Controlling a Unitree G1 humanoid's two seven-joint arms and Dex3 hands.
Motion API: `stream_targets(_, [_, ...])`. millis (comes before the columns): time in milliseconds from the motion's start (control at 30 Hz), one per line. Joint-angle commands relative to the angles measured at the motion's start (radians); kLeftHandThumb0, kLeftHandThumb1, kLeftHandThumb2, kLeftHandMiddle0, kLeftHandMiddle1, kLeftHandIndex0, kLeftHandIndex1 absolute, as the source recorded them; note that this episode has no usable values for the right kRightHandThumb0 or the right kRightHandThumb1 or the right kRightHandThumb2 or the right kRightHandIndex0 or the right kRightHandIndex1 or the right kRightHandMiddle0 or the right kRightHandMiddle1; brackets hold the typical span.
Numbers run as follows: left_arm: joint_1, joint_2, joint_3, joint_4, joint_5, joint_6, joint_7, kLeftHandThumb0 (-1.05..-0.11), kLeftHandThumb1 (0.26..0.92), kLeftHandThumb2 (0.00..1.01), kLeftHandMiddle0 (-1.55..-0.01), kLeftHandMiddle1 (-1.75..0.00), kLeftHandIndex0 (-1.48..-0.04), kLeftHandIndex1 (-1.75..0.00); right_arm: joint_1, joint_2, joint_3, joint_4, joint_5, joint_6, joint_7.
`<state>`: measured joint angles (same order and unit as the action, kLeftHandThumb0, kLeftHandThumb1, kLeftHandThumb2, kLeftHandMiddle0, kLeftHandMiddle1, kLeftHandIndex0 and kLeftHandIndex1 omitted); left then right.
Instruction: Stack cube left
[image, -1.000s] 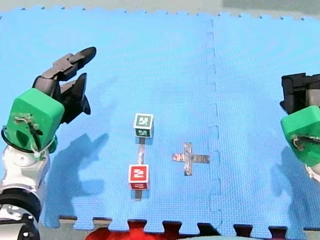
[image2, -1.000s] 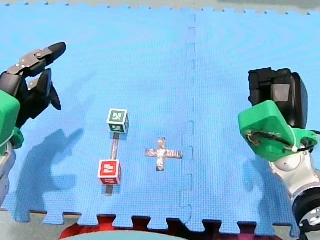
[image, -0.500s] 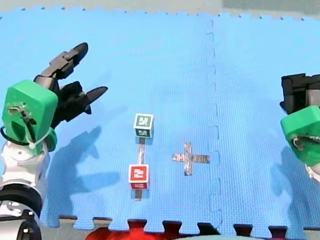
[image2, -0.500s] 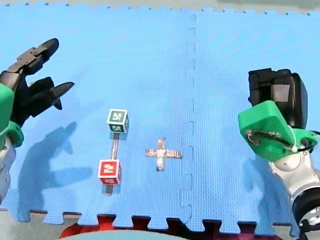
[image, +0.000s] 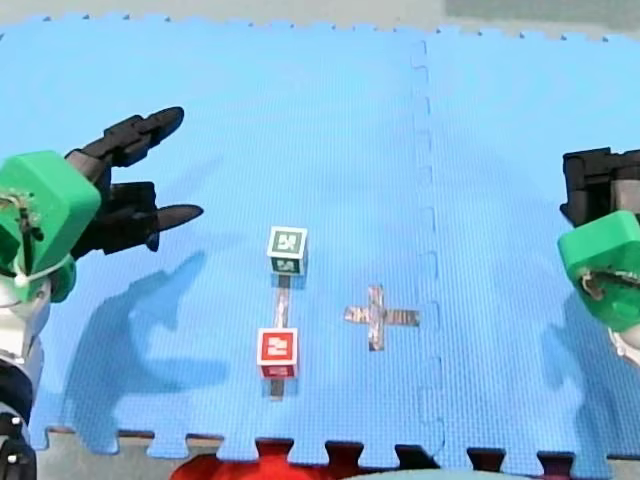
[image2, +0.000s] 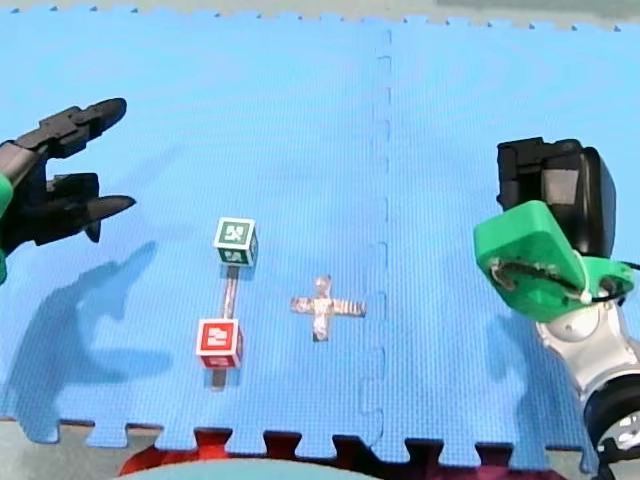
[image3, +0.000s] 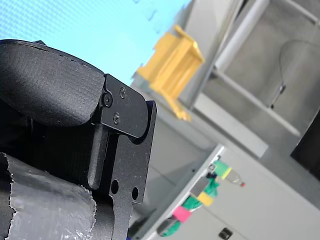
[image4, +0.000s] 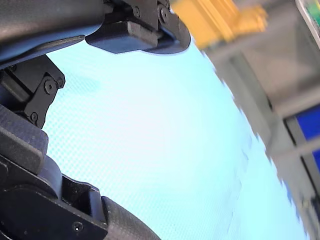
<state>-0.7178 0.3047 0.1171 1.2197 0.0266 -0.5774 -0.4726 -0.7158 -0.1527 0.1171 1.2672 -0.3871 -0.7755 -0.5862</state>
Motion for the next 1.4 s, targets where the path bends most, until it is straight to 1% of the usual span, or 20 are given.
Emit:
stream_targets(0, [0.003,0.031,0.012,-0.012,-0.040,0.000,-0.123,-0.977,0.686,0.00,-0.86,-1.75,-0.46,-0.07,-0.004,-0.001,0.002,0.000,-0.001,0.005,-0.010])
stream_targets(33, [0.001,0.032,0.030,-0.010,-0.071,0.009,-0.189,-0.945,0.675,0.00,-0.87,-1.75,-0.52,-0.07,-0.004,0.000,0.002,0.000,0.000,0.005,-0.011])
stream_targets(100, [-0.001,0.030,0.061,-0.008,-0.123,0.030,-0.285,-0.892,0.654,0.00,-0.89,-1.75,-0.57,-0.06,-0.004,0.001,0.001,0.000,0.002,0.007,-0.012])
stream_targets(133, [0.000,0.030,0.068,-0.008,-0.135,0.035,-0.305,-0.856,0.643,0.00,-0.89,-1.75,-0.58,-0.05,-0.003,0.001,0.001,0.000,0.003,0.008,-0.013])
stream_targets(167, [0.001,0.030,0.072,-0.008,-0.142,0.037,-0.316,-0.842,0.639,0.00,-0.90,-1.75,-0.58,-0.04,-0.003,0.002,0.000,0.000,0.004,0.008,-0.013])
stream_targets(233, [0.003,0.034,0.071,-0.010,-0.141,0.036,-0.315,-0.824,0.635,0.00,-0.90,-1.75,-0.57,-0.03,-0.002,0.004,-0.001,0.001,0.005,0.009,-0.014])
stream_targets(367, [0.012,0.041,0.063,-0.016,-0.133,0.022,-0.310,-0.816,0.635,0.00,-0.91,-1.75,-0.58,-0.02,0.001,0.005,0.000,0.002,0.006,0.012,-0.019])
stream_targets(467, [0.038,0.039,0.051,-0.034,-0.116,-0.009,-0.277,-0.820,0.636,0.00,-0.91,-1.75,-0.61,-0.03,0.002,0.005,0.000,0.001,0.006,0.014,-0.023])
stream_targets(533, [0.057,0.035,0.040,-0.052,-0.104,-0.018,-0.253,-0.825,0.637,0.00,-0.91,-1.75,-0.63,-0.04,0.003,0.004,0.000,0.000,0.008,0.014,-0.022])
stream_targets(600, [0.067,0.042,0.015,-0.069,-0.078,-0.002,-0.232,-0.832,0.638,0.00,-0.91,-1.75,-0.65,-0.04,0.005,0.003,-0.001,-0.001,0.009,0.012,-0.022])
stream_targets(667, [0.072,0.053,-0.008,-0.088,-0.056,0.019,-0.235,-0.840,0.639,0.00,-0.91,-1.75,-0.70,-0.06,0.006,0.001,-0.002,-0.003,0.011,0.012,-0.021])
stream_targets(800, [0.081,0.064,-0.032,-0.118,-0.043,0.034,-0.254,-0.852,0.641,0.00,-0.91,-1.75,-0.74,-0.06,0.008,-0.001,-0.004,-0.004,0.014,0.012,-0.018])
stream_targets(833, [0.082,0.061,-0.030,-0.119,-0.048,0.032,-0.252,-0.855,0.642,0.00,-0.91,-1.75,-0.75,-0.06,0.007,-0.002,-0.005,-0.004,0.015,0.012,-0.016])
stream_targets(867, [0.083,0.049,-0.021,-0.118,-0.058,0.021,-0.239,-0.857,0.643,0.00,-0.92,-1.75,-0.76,-0.06,0.007,-0.003,-0.006,-0.003,0.016,0.013,-0.014])
stream_targets(967, [0.102,0.000,-0.005,-0.127,-0.071,-0.028,-0.150,-0.858,0.643,0.00,-0.92,-1.75,-0.77,-0.05,0.008,-0.004,-0.008,-0.002,0.018,0.013,-0.008])
stream_targets(1033, [0.115,-0.021,-0.014,-0.144,-0.052,-0.047,-0.072,-0.858,0.643,0.00,-0.92,-1.75,-0.79,-0.06,0.007,-0.004,-0.010,-0.002,0.019,0.013,-0.006])
stream_targets(1100, [0.120,-0.029,-0.022,-0.155,-0.038,-0.051,-0.033,-0.858,0.642,0.00,-0.92,-1.75,-0.81,-0.06,0.006,-0.004,-0.010,-0.002,0.019,0.014,-0.005])
stream_targets(1233, [0.124,-0.032,-0.039,-0.165,-0.022,-0.049,0.000,-0.843,0.631,0.00,-0.92,-1.75,-0.85,-0.06,0.005,-0.004,-0.009,-0.004,0.016,0.012,-0.008])
stream_targets(1300, [0.126,-0.038,-0.051,-0.166,-0.010,-0.049,0.018,-0.834,0.629,0.00,-0.92,-1.75,-0.88,-0.07,0.004,-0.004,-0.009,-0.005,0.014,0.012,-0.010])
stream_targets(1367, [0.129,-0.045,-0.066,-0.165,0.007,-0.045,0.034,-0.822,0.627,0.00,-0.88,-1.75,-0.91,-0.05,0.005,-0.005,-0.008,-0.006,0.013,0.011,-0.013])
